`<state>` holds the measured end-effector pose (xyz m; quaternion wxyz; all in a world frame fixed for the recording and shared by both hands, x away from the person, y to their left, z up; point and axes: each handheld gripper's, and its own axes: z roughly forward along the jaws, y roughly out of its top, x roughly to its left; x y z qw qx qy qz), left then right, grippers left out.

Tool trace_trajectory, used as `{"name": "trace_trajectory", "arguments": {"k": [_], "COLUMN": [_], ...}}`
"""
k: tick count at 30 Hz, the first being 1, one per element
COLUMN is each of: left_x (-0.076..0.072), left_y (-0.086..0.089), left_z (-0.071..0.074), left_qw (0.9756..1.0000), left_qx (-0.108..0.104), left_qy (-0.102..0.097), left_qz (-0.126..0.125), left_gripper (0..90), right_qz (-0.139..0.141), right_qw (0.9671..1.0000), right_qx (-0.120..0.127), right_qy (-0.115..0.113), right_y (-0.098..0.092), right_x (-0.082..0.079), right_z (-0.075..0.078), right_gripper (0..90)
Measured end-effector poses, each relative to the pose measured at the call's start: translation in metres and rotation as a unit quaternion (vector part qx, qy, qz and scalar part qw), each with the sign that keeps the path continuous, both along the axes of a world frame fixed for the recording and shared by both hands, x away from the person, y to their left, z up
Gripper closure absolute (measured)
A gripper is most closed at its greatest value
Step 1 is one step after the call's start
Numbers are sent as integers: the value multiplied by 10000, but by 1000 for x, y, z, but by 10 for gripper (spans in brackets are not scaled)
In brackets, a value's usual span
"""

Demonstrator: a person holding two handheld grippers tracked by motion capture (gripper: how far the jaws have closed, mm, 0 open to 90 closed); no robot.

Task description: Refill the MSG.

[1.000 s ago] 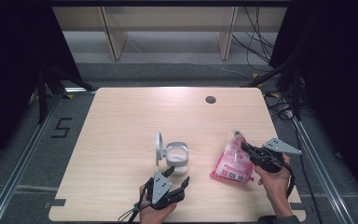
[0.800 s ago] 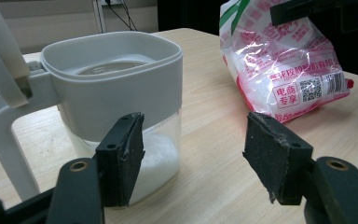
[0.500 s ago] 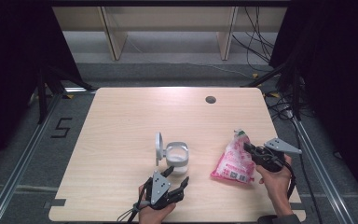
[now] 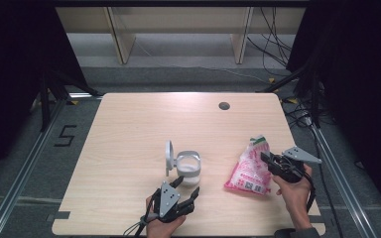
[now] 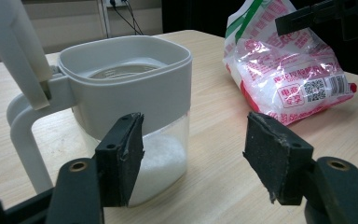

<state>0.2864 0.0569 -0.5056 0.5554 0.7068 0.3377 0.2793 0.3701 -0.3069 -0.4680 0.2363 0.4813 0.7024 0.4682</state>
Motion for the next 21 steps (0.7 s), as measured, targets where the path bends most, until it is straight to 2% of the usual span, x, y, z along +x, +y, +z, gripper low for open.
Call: {"name": "trace_trajectory", "arguments": {"k": [1,2,3,4,6,8,9,10,11,12,13,14,15,16,17,18,19,20,21], "left_x": [0,1,-2,0,0,-1,0,0,-1,1,0,0,1,1,2,0,0,-1,-1], "left_y": [0,1,0,1,1,1,2,2,1,3,3,4,5,4,5,6,6,6,7], "left_z": [0,0,1,1,1,1,1,1,1,1,1,1,1,0,0,1,1,1,1], "left_qw": [10000,10000,9999,10000,10000,10000,10000,10000,9999,10000,10000,10000,10000,10000,10000,9999,9999,9999,9999], "left_qx": [0,58,-8,66,57,-28,34,25,-66,71,21,12,10,-69,-15,-27,-43,-64,-65], "left_qy": [0,-38,99,27,22,69,25,23,77,13,69,77,4,2,-35,79,101,98,90], "left_qz": [0,-41,45,4,20,45,24,21,39,-1,36,45,17,29,18,87,87,102,109], "left_gripper": [367,366,366,366,366,366,366,366,366,365,365,365,365,365,365,365,365,365,365], "right_qz": [20,-56,-185,-258,-556,-557,-546,-643,-757,-807,-865,-823,-881,-871,-875,-875,-702,-735,-621], "right_qw": [9997,9996,9994,9992,9984,9983,9983,9978,9970,9966,9959,9961,9956,9957,9958,9958,9969,9969,9973], "right_qx": [-176,-232,-272,-291,113,-73,-110,-30,-79,43,8,-2,29,-43,37,-1,-63,36,-71], "right_qy": [-147,-132,-57,-73,18,-120,-167,-143,-170,-165,-248,-326,-311,-312,-275,-272,-348,-295,-379], "right_y": [-3,-3,-3,-5,-4,-7,-8,-7,-8,-7,-8,-9,-7,-7,-4,-3,-3,1,2], "right_x": [3,3,2,3,-1,0,0,-1,-1,-3,-3,-3,-4,-5,-7,-7,-6,-8,-7], "right_z": [-1,-1,-1,0,2,3,3,4,4,5,6,7,8,9,10,10,11,11,11], "right_gripper": [726,692,645,593,567,555,529,502,487,469,463,462,461,457,454,451,450,446,444]}}
